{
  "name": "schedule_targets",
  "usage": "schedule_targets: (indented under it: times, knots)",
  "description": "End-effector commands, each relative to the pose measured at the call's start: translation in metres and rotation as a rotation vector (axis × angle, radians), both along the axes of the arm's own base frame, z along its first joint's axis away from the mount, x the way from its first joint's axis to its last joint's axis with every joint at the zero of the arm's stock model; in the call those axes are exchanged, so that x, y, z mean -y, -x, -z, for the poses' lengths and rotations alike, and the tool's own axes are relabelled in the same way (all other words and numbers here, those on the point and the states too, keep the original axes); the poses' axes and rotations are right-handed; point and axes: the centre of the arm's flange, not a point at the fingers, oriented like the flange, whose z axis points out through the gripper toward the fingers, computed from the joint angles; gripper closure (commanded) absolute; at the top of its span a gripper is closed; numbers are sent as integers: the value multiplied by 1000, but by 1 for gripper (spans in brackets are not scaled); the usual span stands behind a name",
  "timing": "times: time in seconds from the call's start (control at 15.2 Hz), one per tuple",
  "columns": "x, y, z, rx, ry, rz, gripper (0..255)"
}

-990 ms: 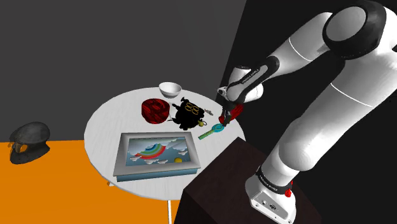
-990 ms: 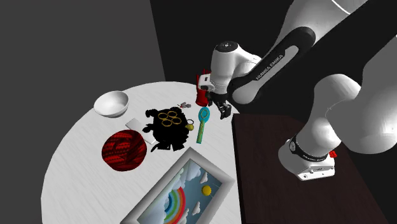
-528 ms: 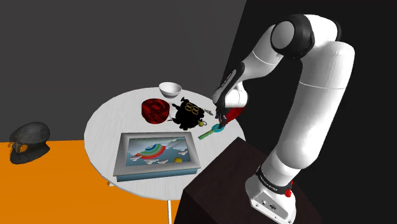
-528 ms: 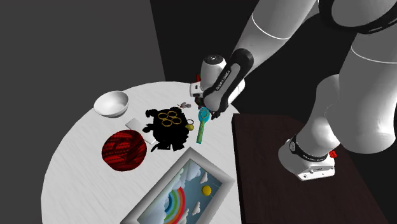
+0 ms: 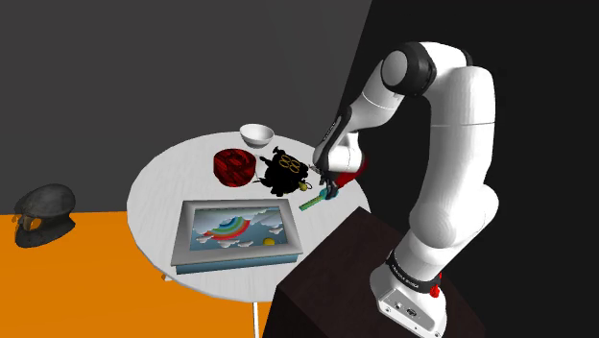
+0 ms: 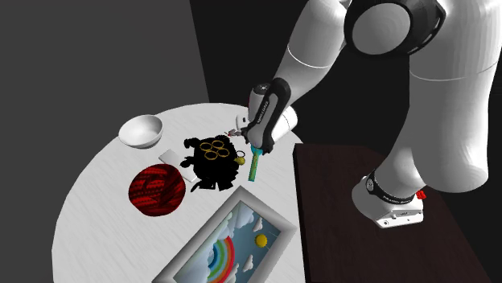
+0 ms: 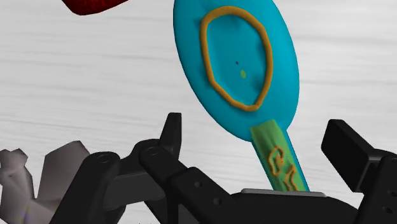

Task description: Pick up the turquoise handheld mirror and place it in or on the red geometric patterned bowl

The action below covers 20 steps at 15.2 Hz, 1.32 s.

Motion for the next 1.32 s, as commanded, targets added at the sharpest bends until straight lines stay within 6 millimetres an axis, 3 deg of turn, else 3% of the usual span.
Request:
schedule_targets:
  times: [0.0,0.13,0.59,0.66,1.25]
  knots:
    - [0,-2,12,1,0,-1,0]
    - [1,-2,20,1,0,-1,0]
    - [1,-2,20,1,0,-1,0]
    - [1,-2,20,1,0,-1,255]
    - [1,-2,20,1,0,-1,255]
